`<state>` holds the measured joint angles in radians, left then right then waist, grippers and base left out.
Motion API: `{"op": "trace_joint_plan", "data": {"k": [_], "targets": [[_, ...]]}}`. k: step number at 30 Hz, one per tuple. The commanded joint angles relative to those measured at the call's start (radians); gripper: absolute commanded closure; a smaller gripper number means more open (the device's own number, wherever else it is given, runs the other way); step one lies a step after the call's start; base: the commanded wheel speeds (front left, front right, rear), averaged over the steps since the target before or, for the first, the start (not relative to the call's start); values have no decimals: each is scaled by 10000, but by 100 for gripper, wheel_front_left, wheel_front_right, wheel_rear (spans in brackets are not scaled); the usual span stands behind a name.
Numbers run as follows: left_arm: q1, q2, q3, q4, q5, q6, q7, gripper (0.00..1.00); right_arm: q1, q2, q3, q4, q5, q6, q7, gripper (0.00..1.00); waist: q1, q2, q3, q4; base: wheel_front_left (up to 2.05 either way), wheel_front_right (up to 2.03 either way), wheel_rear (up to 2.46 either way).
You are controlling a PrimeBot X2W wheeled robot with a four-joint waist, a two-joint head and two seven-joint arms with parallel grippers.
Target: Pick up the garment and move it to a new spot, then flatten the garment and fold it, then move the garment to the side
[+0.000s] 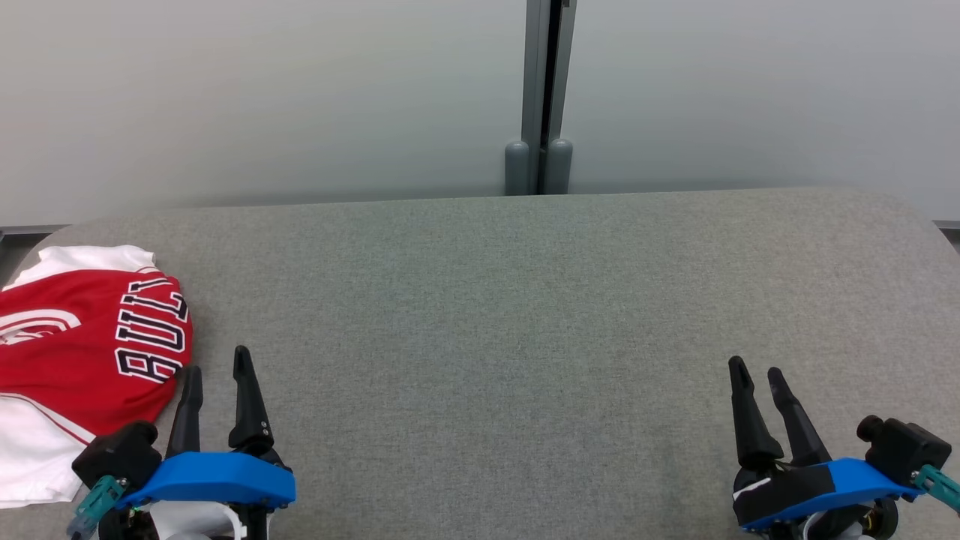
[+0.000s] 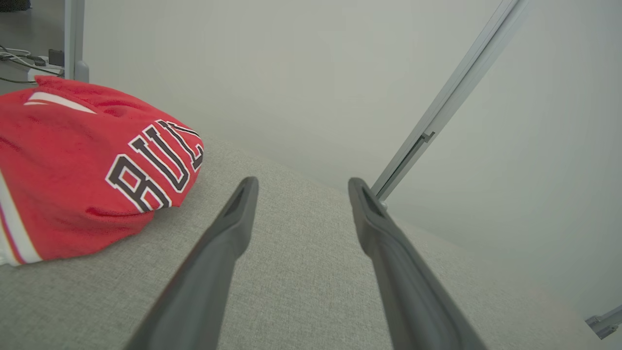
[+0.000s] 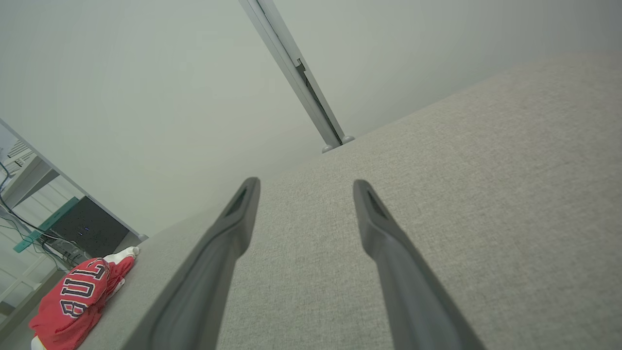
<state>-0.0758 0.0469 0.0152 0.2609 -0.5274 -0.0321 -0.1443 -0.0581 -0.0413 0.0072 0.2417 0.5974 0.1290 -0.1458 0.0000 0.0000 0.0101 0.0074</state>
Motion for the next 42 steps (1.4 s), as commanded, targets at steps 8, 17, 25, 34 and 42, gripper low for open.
{"op": "trace_joint_plan", "data": {"k": [8, 17, 25, 34, 42], "targets": [[-275, 66, -120, 145, 1067, 146, -292, 0, -188, -93, 109, 171, -1056, 18, -279, 0, 0, 0, -18, 39, 0, 0, 0], [-247, 127, -165, 378, 1904, 204, -499, 0, -182, -102, 184, 319, -1873, 21, -488, 0, 0, 0, -51, 73, 0, 0, 0], [-230, 156, -179, 432, 2499, 194, -673, 0, -181, -109, 175, 360, -2526, 23, -662, 0, 0, 0, -27, 85, 0, 0, 0], [-278, 196, -98, 516, 3096, 193, -864, 0, -215, -116, 152, 550, -3179, 24, -844, 0, 0, 0, 4, 107, 0, 0, 0], [-243, 180, 9, 644, 3547, 304, -1002, 0, -252, -120, 194, 738, -3769, 26, -992, 0, 0, 0, 50, 123, 0, 0, 0]]}}
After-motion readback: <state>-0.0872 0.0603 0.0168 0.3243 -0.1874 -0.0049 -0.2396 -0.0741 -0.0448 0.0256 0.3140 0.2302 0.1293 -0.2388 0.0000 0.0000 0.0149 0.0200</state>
